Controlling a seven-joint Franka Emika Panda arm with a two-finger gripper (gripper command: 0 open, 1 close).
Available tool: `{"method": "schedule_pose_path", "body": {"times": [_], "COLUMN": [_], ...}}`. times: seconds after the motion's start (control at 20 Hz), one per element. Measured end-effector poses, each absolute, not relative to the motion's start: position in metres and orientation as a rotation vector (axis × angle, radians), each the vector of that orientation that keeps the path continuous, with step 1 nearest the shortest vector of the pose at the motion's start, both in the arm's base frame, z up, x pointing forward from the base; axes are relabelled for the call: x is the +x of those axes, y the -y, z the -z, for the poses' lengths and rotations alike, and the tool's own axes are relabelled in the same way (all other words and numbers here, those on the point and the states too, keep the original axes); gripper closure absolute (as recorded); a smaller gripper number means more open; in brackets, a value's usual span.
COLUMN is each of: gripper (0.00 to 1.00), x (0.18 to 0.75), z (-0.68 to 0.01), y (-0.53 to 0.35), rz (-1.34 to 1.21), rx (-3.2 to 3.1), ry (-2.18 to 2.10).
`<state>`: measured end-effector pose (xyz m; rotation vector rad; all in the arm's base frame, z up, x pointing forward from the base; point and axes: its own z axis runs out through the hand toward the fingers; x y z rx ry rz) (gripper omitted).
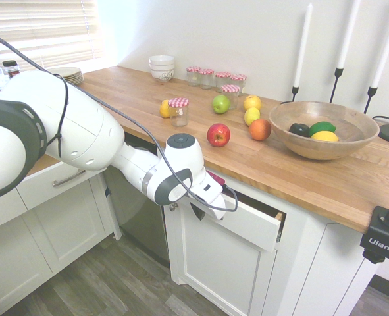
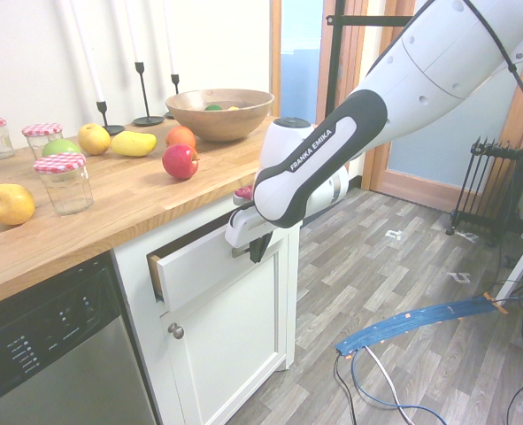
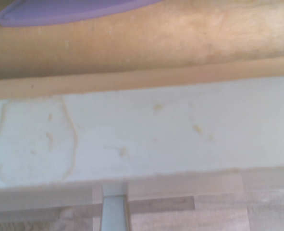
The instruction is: Close the drawer
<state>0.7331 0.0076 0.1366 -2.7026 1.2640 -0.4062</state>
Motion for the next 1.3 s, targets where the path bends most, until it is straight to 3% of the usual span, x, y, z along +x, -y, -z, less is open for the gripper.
{"method": "schedule_pose_path", "body": {"times": [0.75, 1.0, 1.3], "gripper": [1.00, 1.00, 1.00], "x": [0.753, 0.726, 0.681], "z": [-0.154, -0.137, -0.174], "y": [-0.003, 0.002, 0.011], "rz": [0.446, 0.168, 0.083], "rx": [-2.699, -2.808, -2.847], "ry": [-1.289, -1.331, -1.334]}}
